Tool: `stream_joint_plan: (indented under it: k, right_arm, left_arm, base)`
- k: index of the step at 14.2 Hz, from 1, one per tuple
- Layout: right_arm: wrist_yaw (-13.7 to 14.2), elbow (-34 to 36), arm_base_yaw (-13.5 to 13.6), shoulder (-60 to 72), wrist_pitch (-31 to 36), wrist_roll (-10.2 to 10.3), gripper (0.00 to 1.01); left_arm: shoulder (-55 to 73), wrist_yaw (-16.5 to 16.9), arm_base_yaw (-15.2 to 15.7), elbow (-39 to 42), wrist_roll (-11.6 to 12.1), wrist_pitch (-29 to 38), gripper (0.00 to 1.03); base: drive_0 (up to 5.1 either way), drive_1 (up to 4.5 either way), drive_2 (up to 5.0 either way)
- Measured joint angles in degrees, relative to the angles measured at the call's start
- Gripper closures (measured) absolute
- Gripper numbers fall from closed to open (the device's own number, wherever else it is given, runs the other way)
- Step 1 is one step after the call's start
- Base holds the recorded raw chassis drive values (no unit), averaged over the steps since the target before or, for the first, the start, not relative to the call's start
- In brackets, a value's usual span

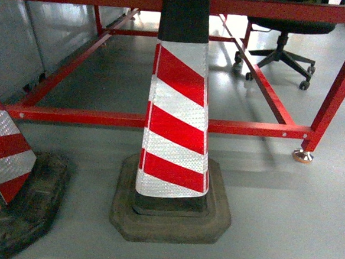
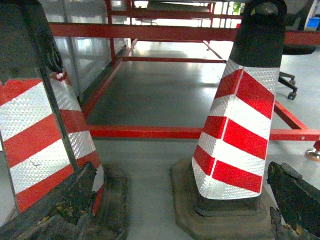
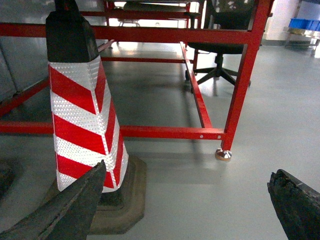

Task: Sort blue parts and orange caps into right shelf containers

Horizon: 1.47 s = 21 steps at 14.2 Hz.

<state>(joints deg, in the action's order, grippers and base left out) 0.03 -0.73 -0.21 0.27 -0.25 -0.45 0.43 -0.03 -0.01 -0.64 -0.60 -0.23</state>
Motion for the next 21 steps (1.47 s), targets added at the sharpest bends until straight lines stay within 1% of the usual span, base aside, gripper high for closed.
stream_joint_plan:
  k: [21]
  right_arm:
    - [-0.02, 0.00, 0.00, 0.00, -0.11, 0.00, 0.03]
  left_arm:
    - [0.00, 0.04, 0.00, 0.02, 0.02, -0.15, 0.05]
  base:
    - [0.0, 0.00, 0.0]
